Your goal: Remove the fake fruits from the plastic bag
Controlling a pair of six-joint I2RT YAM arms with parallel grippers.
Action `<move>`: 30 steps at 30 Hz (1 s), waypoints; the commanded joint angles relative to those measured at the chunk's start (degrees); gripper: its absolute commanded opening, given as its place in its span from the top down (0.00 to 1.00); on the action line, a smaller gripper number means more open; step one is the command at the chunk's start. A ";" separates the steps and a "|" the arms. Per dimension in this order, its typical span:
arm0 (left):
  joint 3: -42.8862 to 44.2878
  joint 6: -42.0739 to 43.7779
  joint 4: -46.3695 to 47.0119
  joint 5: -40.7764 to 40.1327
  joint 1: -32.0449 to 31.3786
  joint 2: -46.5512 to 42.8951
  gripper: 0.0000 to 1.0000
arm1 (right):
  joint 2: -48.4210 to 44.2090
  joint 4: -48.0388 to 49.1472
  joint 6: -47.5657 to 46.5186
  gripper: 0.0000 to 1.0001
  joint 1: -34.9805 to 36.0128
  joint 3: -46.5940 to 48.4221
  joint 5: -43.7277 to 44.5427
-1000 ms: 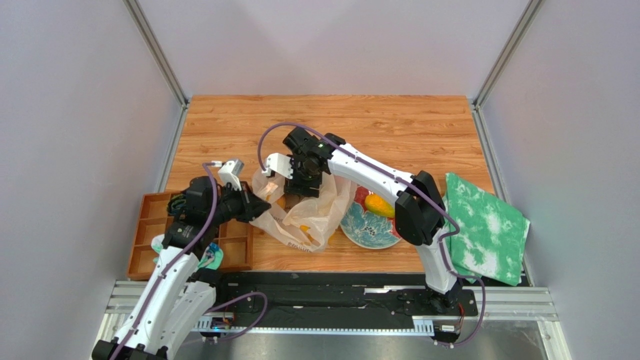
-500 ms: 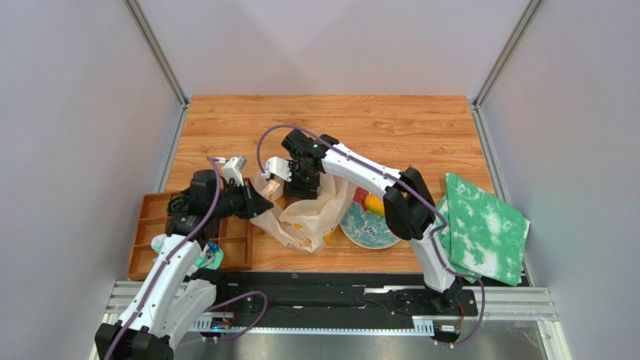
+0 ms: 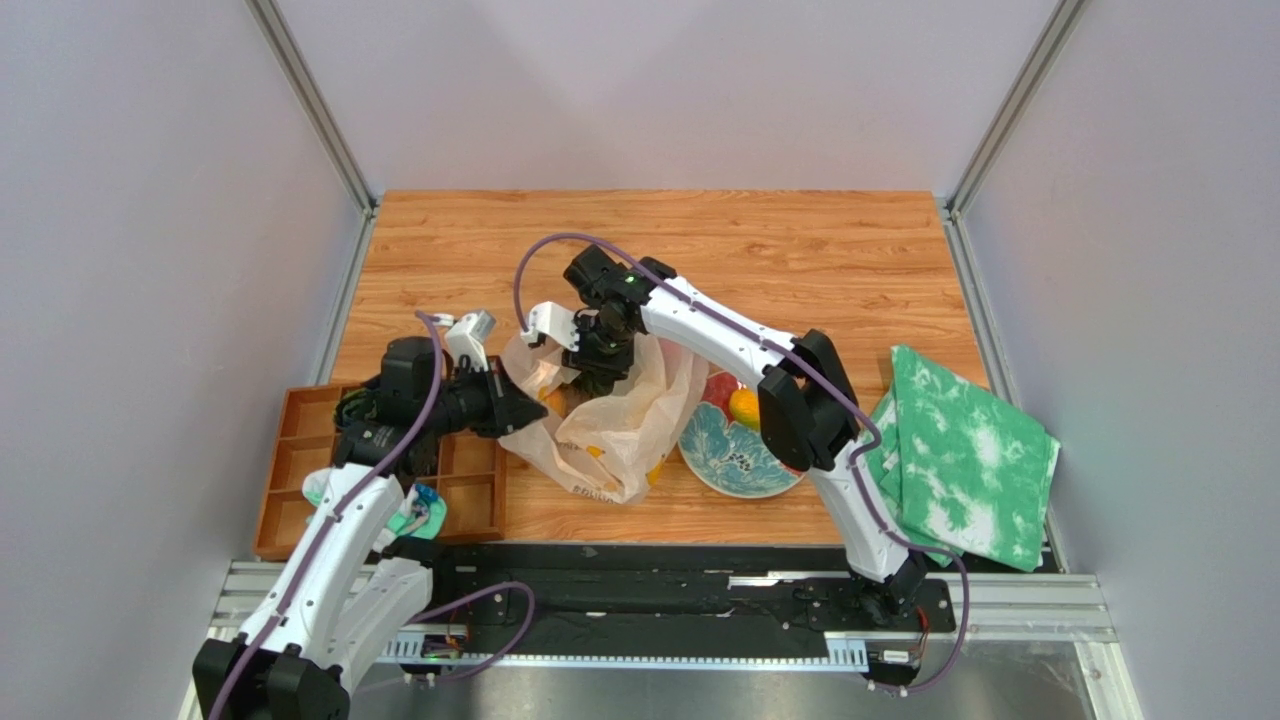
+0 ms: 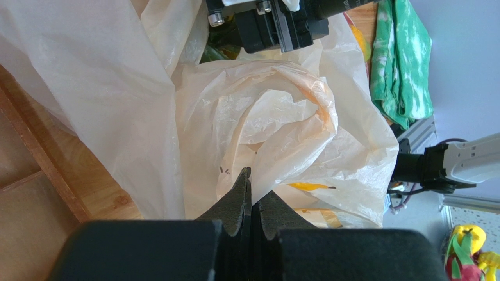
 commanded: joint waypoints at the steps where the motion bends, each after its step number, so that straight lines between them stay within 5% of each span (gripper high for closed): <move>1: 2.31 1.15 0.58 1.64 0.60 -0.38 1.00 | 0.07 -1.20 0.20 0.76 -0.38 1.44 -3.76; 5: 2.14 0.80 1.19 1.64 0.77 -0.56 1.00 | -0.99 -1.03 0.90 1.00 -0.29 1.00 -4.11; 22: 3.36 -4.04 13.41 0.67 0.77 -0.03 1.00 | -18.74 -2.61 3.54 1.00 0.59 -1.99 -14.75; 30: 7.93 -5.27 14.11 -10.22 3.32 0.76 1.00 | -23.92 -7.96 -2.34 1.00 -0.20 -6.39 -9.65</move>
